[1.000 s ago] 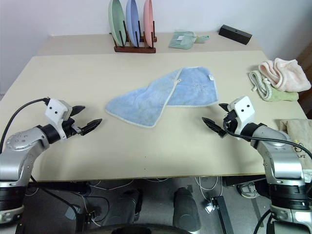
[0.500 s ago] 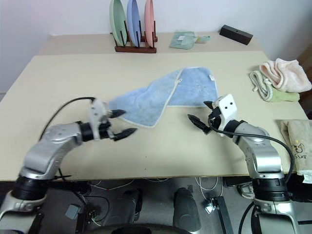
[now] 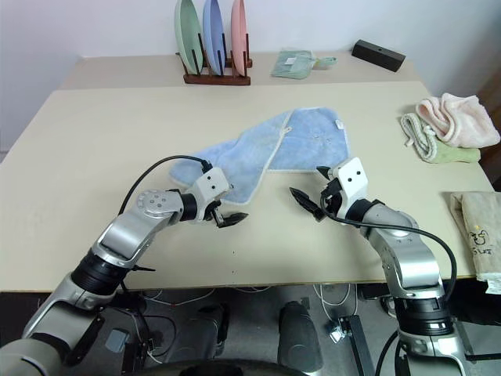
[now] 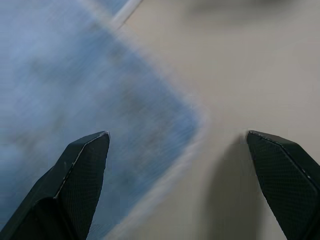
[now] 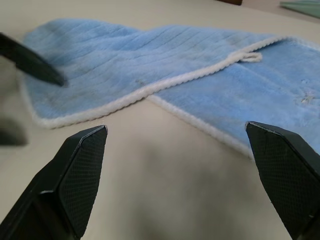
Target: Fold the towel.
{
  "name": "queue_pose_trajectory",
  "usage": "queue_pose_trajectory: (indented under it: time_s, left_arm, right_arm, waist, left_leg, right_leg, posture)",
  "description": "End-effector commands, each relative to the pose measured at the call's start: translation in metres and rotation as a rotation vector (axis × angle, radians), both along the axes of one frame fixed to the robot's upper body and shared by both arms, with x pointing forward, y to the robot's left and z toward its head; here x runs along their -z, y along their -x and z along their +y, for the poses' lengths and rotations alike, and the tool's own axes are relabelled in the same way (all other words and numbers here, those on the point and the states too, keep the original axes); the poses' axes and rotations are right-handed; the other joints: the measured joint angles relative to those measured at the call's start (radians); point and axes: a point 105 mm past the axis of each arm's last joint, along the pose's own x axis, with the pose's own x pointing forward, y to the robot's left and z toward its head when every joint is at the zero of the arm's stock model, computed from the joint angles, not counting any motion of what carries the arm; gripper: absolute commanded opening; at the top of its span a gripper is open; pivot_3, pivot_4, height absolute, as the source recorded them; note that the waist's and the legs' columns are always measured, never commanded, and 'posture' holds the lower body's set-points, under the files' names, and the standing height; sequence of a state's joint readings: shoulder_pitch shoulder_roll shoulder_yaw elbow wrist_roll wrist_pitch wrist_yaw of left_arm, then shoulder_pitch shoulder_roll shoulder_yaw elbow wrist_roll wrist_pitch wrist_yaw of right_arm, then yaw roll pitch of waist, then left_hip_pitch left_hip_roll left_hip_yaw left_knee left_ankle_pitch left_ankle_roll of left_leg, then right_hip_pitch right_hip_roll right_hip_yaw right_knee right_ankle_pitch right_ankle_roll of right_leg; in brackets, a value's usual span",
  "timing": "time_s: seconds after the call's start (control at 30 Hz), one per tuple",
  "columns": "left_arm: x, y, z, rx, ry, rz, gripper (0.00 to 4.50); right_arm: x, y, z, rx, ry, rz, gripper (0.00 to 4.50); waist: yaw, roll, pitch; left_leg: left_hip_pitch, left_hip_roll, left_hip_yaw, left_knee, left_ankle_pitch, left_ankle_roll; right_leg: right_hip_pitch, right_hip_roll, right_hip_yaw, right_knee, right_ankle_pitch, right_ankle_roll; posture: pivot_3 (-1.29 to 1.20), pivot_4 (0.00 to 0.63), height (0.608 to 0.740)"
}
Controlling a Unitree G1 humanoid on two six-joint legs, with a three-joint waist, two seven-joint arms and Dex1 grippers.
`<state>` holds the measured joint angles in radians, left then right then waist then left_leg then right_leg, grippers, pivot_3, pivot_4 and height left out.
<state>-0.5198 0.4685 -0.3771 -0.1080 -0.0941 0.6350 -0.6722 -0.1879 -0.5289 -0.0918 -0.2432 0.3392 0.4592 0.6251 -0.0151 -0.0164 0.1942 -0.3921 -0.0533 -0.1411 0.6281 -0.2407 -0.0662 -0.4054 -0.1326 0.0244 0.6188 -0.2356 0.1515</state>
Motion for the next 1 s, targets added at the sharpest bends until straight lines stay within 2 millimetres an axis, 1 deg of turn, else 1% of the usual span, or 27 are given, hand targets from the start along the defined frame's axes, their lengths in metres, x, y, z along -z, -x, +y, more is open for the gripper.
queue_pose_trajectory:
  time_s: [0.03,0.07,0.1,0.3,0.33,0.43,0.47,0.53,0.57,0.63,0.67,0.7,0.73,0.77,0.8,0.9,1.0]
  left_arm:
    - [0.005,-0.019,0.018,-0.117,-0.043,-0.040,3.94]
    - [0.006,-0.022,0.020,-0.134,-0.041,-0.042,3.63]
    - [0.007,-0.024,0.020,-0.141,-0.037,-0.046,3.16]
    - [0.004,-0.030,0.015,-0.139,0.013,-0.079,0.13]
    - [0.003,-0.031,0.016,-0.143,0.013,-0.089,0.03]
    - [-0.004,-0.030,0.017,-0.127,0.014,-0.130,0.03]
    - [-0.010,-0.027,0.016,-0.095,0.033,-0.151,0.03]
    - [-0.024,-0.010,0.022,-0.011,0.078,-0.195,0.03]
    - [-0.028,0.002,0.030,0.025,0.100,-0.178,0.03]
    - [-0.030,0.021,0.049,0.059,0.120,-0.133,0.03]
    - [-0.026,0.029,0.063,0.047,0.120,-0.079,0.03]
    - [-0.024,0.036,0.081,0.029,0.097,-0.057,0.03]
    - [-0.023,0.042,0.093,0.017,0.079,-0.044,0.03]
    - [-0.021,0.046,0.108,-0.021,0.066,-0.015,0.03]
    - [-0.021,0.048,0.116,-0.045,0.060,0.001,0.03]
    - [-0.014,0.060,0.163,-0.161,-0.002,0.040,0.03]
    - [-0.013,0.065,0.193,-0.256,-0.029,0.039,0.03]
  right_arm:
    - [-0.014,0.003,0.006,-0.014,-0.012,-0.051,4.50]
    - [-0.014,0.004,0.006,-0.013,-0.012,-0.051,4.50]
    - [-0.013,0.004,0.007,-0.014,-0.012,-0.049,4.50]
    - [-0.008,0.009,0.011,-0.017,-0.013,-0.036,4.50]
    - [-0.008,0.009,0.011,-0.018,-0.013,-0.035,4.50]
    - [-0.008,0.010,0.013,-0.021,-0.012,-0.034,4.50]
    - [-0.007,0.010,0.013,-0.022,-0.009,-0.035,4.50]
    - [-0.007,0.007,0.011,-0.014,0.016,-0.042,4.50]
    - [-0.008,0.005,0.009,-0.009,0.024,-0.047,4.50]
    - [-0.010,0.002,0.004,0.011,0.040,-0.062,4.50]
    - [-0.012,-0.001,0.001,0.021,0.054,-0.073,4.50]
    - [-0.014,-0.004,-0.004,0.038,0.073,-0.087,4.50]
    - [-0.016,-0.007,-0.007,0.048,0.085,-0.097,4.50]
    - [-0.019,-0.010,-0.010,0.060,0.104,-0.114,4.50]
    - [-0.021,-0.012,-0.013,0.067,0.115,-0.125,4.50]
    - [-0.027,-0.024,-0.021,0.078,0.235,-0.178,4.50]
    - [-0.034,-0.037,-0.024,0.081,0.360,-0.238,4.50]
  waist:
    - [0.000,0.000,0.000]
    - [0.000,0.000,0.000]
    - [0.001,0.000,0.000]
    - [-0.001,0.000,0.000]
    - [-0.001,0.000,0.000]
    - [-0.001,0.000,0.000]
    - [-0.002,0.000,0.000]
    - [-0.008,0.001,0.000]
    - [-0.010,0.001,0.000]
    - [-0.014,0.001,0.000]
    - [-0.014,0.001,0.000]
    - [-0.015,0.001,0.000]
    - [-0.017,0.002,0.000]
    - [-0.017,0.002,0.000]
    - [-0.016,0.002,0.000]
    - [-0.007,0.002,0.000]
    - [-0.005,0.002,0.000]
  left_leg:
    - [0.000,0.000,0.000,0.000,0.000,0.000]
    - [0.000,0.000,0.000,0.001,0.000,0.000]
    - [0.001,0.000,0.000,0.001,0.000,0.000]
    - [0.001,0.000,0.000,0.001,0.000,0.000]
    - [0.001,0.000,0.000,0.001,0.000,0.000]
    - [0.001,0.000,0.000,0.001,0.000,0.000]
    - [0.001,0.000,0.000,0.001,0.000,0.000]
    - [0.001,0.000,0.000,0.000,0.000,0.000]
    - [0.001,0.000,0.000,0.000,0.000,0.000]
    - [0.000,0.001,0.000,-0.002,0.000,0.000]
    - [0.000,0.001,0.000,-0.002,0.000,0.000]
    - [0.000,0.001,0.000,-0.002,0.000,0.000]
    - [0.000,0.001,0.000,-0.002,0.000,0.000]
    - [0.000,0.001,0.000,-0.002,0.000,0.000]
    - [0.000,0.001,0.000,-0.002,0.000,0.000]
    - [0.000,0.001,0.001,-0.001,0.000,0.000]
    - [0.000,0.001,0.001,-0.002,0.000,0.000]
  right_leg:
    - [0.000,0.000,0.000,0.000,0.000,0.000]
    - [0.000,0.000,0.000,0.000,0.000,0.000]
    - [0.001,0.000,0.000,0.000,0.000,0.000]
    - [0.001,0.000,0.000,0.001,0.000,0.000]
    - [0.001,0.000,0.000,0.001,0.000,0.000]
    - [0.001,0.000,0.000,0.001,0.000,0.000]
    - [0.001,0.000,0.000,0.001,0.000,0.000]
    - [0.000,0.000,0.000,0.001,0.000,0.000]
    - [-0.001,0.000,0.000,0.001,0.000,0.000]
    - [-0.002,0.000,0.000,0.001,0.000,0.000]
    - [-0.003,0.000,0.000,0.001,0.000,0.000]
    - [-0.003,0.000,0.000,0.002,0.000,0.000]
    - [-0.003,0.000,0.000,0.002,0.000,0.000]
    - [-0.002,0.000,0.000,0.001,0.000,-0.001]
    - [-0.002,0.000,0.000,0.001,0.000,-0.001]
    - [-0.001,0.000,0.000,0.000,0.000,-0.001]
    - [-0.002,0.000,0.000,0.000,0.000,-0.001]
  posture:
    - [0.00,0.150,0.740]
    - [0.00,0.150,0.740]
    - [0.00,0.150,0.740]
    - [0.00,0.150,0.740]
    - [0.00,0.150,0.740]
    - [0.00,0.150,0.740]
    - [0.00,0.150,0.740]
    - [0.00,0.150,0.740]
    - [0.00,0.150,0.740]
    - [0.00,0.150,0.740]
    - [0.00,0.150,0.740]
    - [0.00,0.150,0.740]
    - [0.00,0.150,0.740]
    - [0.00,0.150,0.740]
    - [0.00,0.150,0.740]
    - [0.00,0.150,0.740]
    - [0.00,0.150,0.740]
